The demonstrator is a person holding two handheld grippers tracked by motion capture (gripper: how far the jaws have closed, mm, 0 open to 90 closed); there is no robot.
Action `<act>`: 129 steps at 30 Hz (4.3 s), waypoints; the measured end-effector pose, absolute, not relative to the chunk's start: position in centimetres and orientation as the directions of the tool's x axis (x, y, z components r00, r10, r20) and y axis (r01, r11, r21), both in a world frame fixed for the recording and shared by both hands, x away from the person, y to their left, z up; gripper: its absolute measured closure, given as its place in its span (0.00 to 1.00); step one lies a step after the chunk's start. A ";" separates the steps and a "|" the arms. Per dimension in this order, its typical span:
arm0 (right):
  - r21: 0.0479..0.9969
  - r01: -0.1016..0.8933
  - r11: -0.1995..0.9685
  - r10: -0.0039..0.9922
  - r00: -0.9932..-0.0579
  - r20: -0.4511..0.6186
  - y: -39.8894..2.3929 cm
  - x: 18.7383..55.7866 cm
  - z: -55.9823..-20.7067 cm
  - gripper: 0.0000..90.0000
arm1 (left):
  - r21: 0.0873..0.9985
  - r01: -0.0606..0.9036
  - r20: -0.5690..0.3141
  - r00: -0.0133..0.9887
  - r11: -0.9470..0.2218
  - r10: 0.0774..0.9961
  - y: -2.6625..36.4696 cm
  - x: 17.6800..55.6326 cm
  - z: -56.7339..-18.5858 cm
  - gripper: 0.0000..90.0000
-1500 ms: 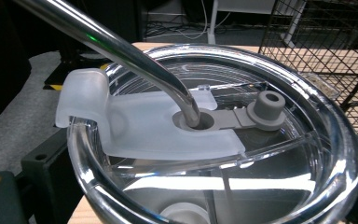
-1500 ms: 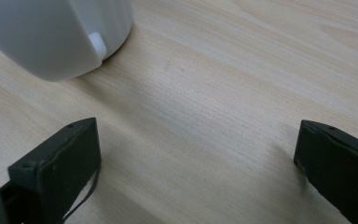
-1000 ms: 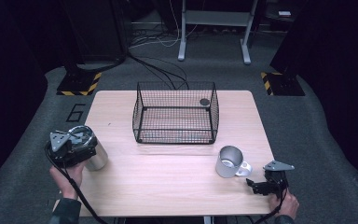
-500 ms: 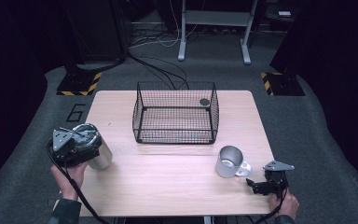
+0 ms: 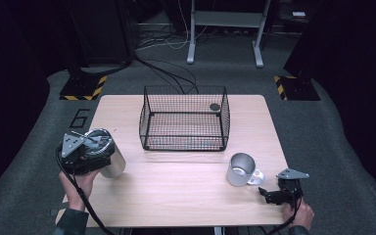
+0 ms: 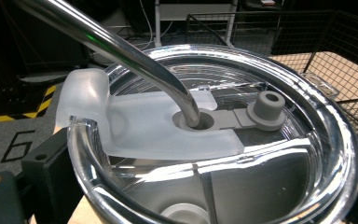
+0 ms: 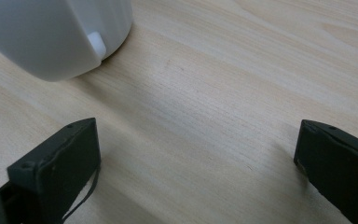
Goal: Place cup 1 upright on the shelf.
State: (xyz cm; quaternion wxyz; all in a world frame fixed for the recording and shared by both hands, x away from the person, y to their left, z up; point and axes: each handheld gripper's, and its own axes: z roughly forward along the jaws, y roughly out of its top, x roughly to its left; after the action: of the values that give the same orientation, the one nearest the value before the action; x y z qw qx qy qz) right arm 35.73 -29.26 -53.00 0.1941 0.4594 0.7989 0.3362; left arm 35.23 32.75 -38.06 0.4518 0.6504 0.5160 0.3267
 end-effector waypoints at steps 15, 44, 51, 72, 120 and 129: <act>0.715 0.604 0.352 0.865 -0.502 -0.001 -29.3 35.7 -53.0 0.00 | 0.920 0.377 -0.023 0.318 -0.105 0.948 30.9 35.8 -37.3 0.04; 0.716 0.603 0.352 0.864 -0.503 -0.002 -29.3 35.7 -53.0 0.00 | 0.918 0.348 0.013 0.451 -0.190 0.892 25.8 37.0 -36.1 0.04; 0.716 0.603 0.353 0.864 -0.503 -0.002 -29.3 35.7 -53.0 0.00 | 0.915 0.344 0.019 0.481 -0.209 0.876 24.6 37.3 -35.8 0.04; 0.719 0.604 0.345 0.867 -0.498 0.002 -29.2 35.7 -53.0 0.00 | 0.917 0.305 0.048 0.554 -0.256 0.831 21.3 37.9 -34.9 0.04; 0.718 0.606 0.343 0.868 -0.496 0.003 -29.2 35.7 -53.0 0.00 | 0.938 0.226 0.063 0.633 -0.262 0.772 17.3 40.3 -30.1 0.04; 0.717 0.606 0.345 0.867 -0.498 0.003 -29.2 35.7 -53.0 0.00 | 0.939 0.220 0.071 0.628 -0.264 0.775 16.9 41.2 -29.2 0.04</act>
State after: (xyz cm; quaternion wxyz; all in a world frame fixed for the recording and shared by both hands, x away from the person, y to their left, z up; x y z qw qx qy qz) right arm 35.74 -29.24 -53.01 0.1937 0.4621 0.7970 0.3373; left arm 41.25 16.89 -29.24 0.5069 0.7465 0.3330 0.2737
